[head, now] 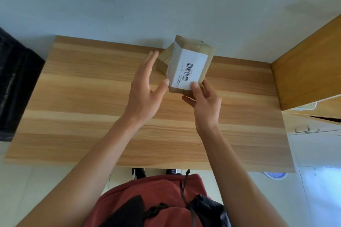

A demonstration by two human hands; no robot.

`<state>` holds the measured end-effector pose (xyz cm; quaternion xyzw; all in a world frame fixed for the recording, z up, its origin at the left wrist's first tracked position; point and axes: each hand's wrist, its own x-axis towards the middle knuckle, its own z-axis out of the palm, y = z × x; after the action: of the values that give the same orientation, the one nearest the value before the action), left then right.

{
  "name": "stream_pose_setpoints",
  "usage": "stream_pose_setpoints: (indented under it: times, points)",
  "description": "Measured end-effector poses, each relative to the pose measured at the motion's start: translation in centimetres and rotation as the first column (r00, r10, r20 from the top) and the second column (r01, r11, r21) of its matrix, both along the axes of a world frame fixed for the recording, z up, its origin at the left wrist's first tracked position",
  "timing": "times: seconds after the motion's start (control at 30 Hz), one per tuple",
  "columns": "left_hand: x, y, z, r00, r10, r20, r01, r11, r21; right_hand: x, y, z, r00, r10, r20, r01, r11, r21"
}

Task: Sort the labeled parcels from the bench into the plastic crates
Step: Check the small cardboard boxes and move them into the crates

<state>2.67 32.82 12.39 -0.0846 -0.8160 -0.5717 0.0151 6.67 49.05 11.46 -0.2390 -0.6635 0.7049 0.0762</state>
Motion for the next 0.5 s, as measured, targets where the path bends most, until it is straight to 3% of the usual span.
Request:
stream_pose_setpoints:
  times: [0.13,0.27,0.5]
  points:
    - [0.4,0.1,-0.3,0.982,0.038,0.185,-0.054,0.995,0.08,-0.4,-0.9,1.0,0.999,0.001,-0.047,-0.014,0.961,-0.276]
    - [0.1,0.8,0.0,0.977,0.018,0.213,-0.065,0.975,0.212,-0.6,-1.9,1.3,0.997,0.036,-0.064,-0.06,0.9,-0.432]
    - [-0.2,0.5,0.6,0.982,0.125,0.144,-0.16,0.95,0.269,-0.4,-2.5,1.6,0.987,0.162,-0.01,-0.146,0.862,-0.485]
